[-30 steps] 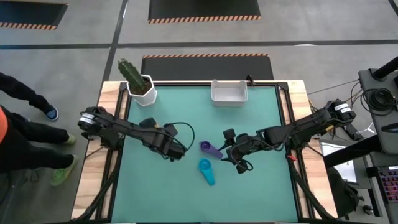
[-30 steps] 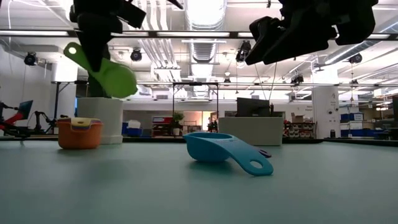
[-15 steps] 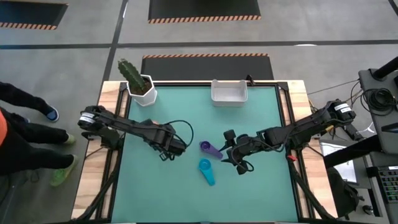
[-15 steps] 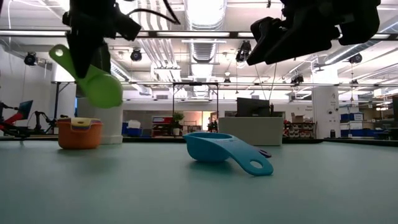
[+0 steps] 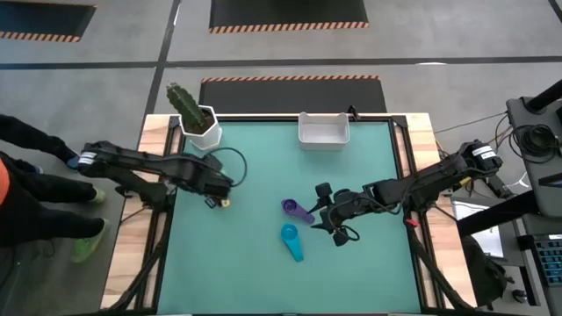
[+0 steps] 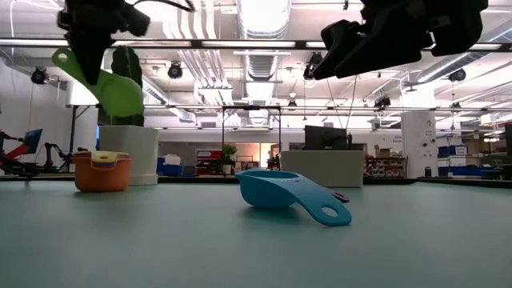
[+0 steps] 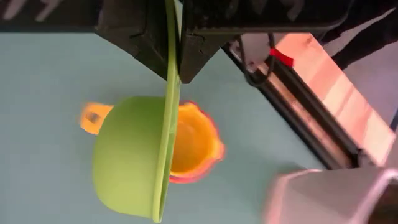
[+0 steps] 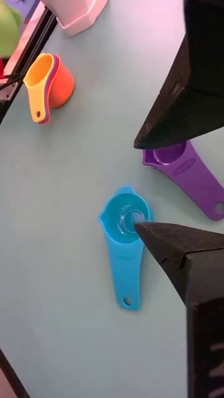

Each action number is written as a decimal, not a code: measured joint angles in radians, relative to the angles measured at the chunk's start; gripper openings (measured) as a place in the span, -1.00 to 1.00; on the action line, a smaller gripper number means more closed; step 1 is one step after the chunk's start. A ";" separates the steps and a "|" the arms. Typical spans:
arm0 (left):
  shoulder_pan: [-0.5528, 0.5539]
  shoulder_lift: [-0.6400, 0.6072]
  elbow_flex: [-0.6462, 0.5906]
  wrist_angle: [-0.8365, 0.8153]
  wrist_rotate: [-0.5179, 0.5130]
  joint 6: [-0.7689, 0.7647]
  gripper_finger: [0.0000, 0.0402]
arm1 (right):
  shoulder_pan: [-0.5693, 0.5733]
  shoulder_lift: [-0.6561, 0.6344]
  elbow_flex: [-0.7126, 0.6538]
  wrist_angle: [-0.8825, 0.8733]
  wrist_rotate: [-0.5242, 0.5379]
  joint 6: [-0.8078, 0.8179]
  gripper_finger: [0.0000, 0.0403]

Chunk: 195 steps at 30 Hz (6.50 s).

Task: Nest measuring cups in basket
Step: Stack the green measuring cup on top of the yellow measuring cup

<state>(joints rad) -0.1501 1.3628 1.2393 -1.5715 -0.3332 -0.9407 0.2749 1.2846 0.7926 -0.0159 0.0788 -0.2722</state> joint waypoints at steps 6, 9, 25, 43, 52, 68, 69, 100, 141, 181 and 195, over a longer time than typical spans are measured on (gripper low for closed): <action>-0.022 -0.079 -0.122 0.000 -0.054 -0.188 -1.00 | 0.000 0.000 0.000 0.007 0.000 0.000 -0.06; -0.042 -0.053 -0.154 0.000 -0.094 -0.239 -1.00 | 0.000 0.000 0.000 0.008 0.000 0.000 -0.06; -0.106 0.242 -0.122 0.001 -0.178 -0.194 -1.00 | 0.000 0.000 0.000 0.029 0.001 -0.007 -0.06; -0.124 0.273 -0.174 0.000 -0.182 -0.191 -1.00 | 0.000 0.000 0.000 0.030 0.001 -0.007 -0.06; -0.124 0.273 -0.178 0.001 -0.190 -0.186 -1.00 | 0.000 0.000 0.000 0.029 0.001 -0.007 -0.06; -0.124 0.272 -0.189 0.000 -0.192 -0.194 -1.00 | 0.000 0.000 -0.004 0.029 0.001 -0.009 -0.06; -0.124 0.272 -0.189 0.000 -0.192 -0.194 -0.99 | 0.000 0.000 -0.004 0.029 0.001 -0.010 -0.06; -0.126 0.272 -0.120 0.001 -0.152 -0.193 -0.13 | 0.000 0.000 -0.004 0.029 0.001 -0.016 -0.06; -0.396 -0.236 -0.515 0.194 -0.083 -0.338 -1.00 | 0.002 0.000 0.017 0.035 0.043 0.082 -0.06; -0.260 0.123 -0.467 0.309 -0.104 -0.674 -1.00 | -0.003 0.000 0.065 0.021 0.049 -0.035 -0.79; -0.261 0.134 -0.381 0.359 -0.105 -0.630 -1.00 | -0.003 0.000 0.065 0.015 0.049 -0.042 -0.79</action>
<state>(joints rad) -0.4114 1.4964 0.8579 -1.2125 -0.4387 -1.5711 0.2722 1.2846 0.8581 -0.0008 0.1280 -0.3140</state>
